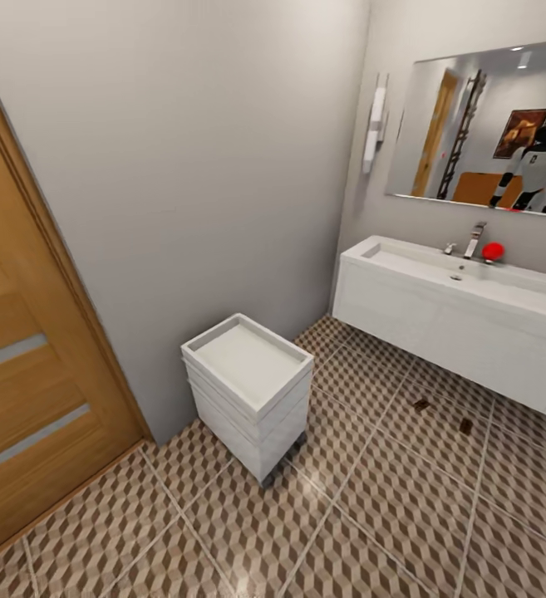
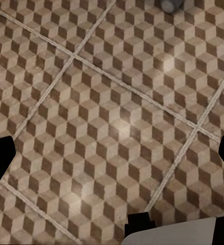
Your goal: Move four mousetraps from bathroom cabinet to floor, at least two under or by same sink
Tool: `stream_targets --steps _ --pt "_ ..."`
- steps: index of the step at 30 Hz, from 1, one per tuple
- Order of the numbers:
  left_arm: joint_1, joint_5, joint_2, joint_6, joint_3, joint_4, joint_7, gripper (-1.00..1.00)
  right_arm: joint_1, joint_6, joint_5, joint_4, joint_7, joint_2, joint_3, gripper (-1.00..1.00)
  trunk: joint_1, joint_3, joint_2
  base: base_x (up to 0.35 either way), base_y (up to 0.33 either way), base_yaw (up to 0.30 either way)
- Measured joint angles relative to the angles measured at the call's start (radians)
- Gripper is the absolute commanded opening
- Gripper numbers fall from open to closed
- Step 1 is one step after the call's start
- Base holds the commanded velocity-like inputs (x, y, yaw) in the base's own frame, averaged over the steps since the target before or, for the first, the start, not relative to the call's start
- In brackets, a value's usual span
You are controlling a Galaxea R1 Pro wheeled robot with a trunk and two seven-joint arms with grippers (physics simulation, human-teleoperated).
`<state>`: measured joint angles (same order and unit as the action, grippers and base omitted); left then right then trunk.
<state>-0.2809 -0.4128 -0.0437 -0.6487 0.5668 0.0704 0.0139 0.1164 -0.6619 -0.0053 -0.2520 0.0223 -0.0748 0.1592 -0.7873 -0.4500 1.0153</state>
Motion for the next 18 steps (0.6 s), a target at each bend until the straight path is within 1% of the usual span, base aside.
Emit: stream_targets --steps 18 --pt "0.0 0.0 0.0 0.0 0.0 0.0 0.0 1.0 0.001 0.0 0.0 0.0 0.0 0.0 0.001 1.0 0.0 -0.011 0.0 0.0 0.0 0.264"
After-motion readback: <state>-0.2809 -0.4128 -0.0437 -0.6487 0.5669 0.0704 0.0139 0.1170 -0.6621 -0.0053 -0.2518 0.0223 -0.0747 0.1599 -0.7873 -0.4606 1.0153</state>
